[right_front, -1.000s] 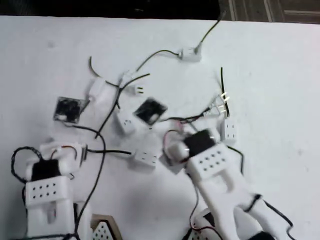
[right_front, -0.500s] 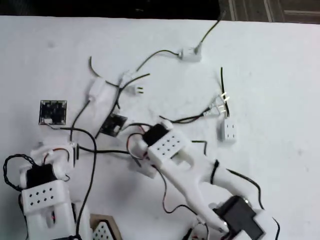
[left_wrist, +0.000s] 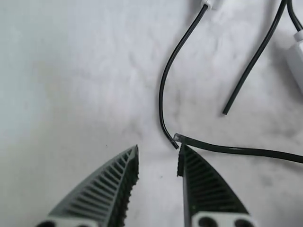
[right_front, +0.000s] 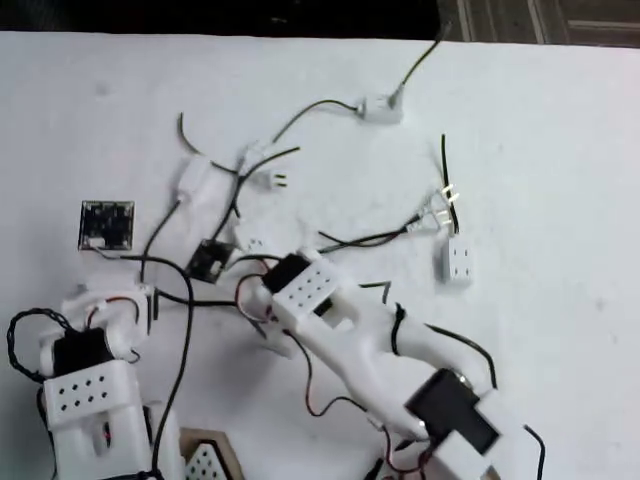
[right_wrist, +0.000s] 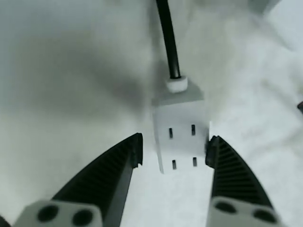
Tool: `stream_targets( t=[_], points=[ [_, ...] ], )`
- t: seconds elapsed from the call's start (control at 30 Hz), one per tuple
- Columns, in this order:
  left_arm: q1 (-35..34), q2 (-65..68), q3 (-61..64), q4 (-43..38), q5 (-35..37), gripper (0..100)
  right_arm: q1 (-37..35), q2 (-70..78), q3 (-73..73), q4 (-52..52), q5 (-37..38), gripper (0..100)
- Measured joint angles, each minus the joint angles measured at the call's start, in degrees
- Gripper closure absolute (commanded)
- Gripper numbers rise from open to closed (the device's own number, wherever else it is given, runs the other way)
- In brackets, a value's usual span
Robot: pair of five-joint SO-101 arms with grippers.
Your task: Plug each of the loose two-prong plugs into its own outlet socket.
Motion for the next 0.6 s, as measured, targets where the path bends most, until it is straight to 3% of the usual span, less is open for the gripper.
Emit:
stream_targets(
  t=[0.2,0.33,0.47,0.6],
  points=[
    [0.00,0.00,0.62,0.00,0.00,85,0.18,1.85,-0.53,-0.35,4.04,78.6],
    [0.00,0.00,0.70,0.00,0.00,85,3.25,2.11,-0.53,-2.11,10.64,89.1],
    [0.00,0.00,0.70,0.00,0.00,85,7.12,2.11,-0.53,-4.57,21.89,98.1],
    [0.00,0.00,0.70,0.00,0.00,85,10.20,2.11,-0.53,-5.19,34.99,97.9]
  ],
)
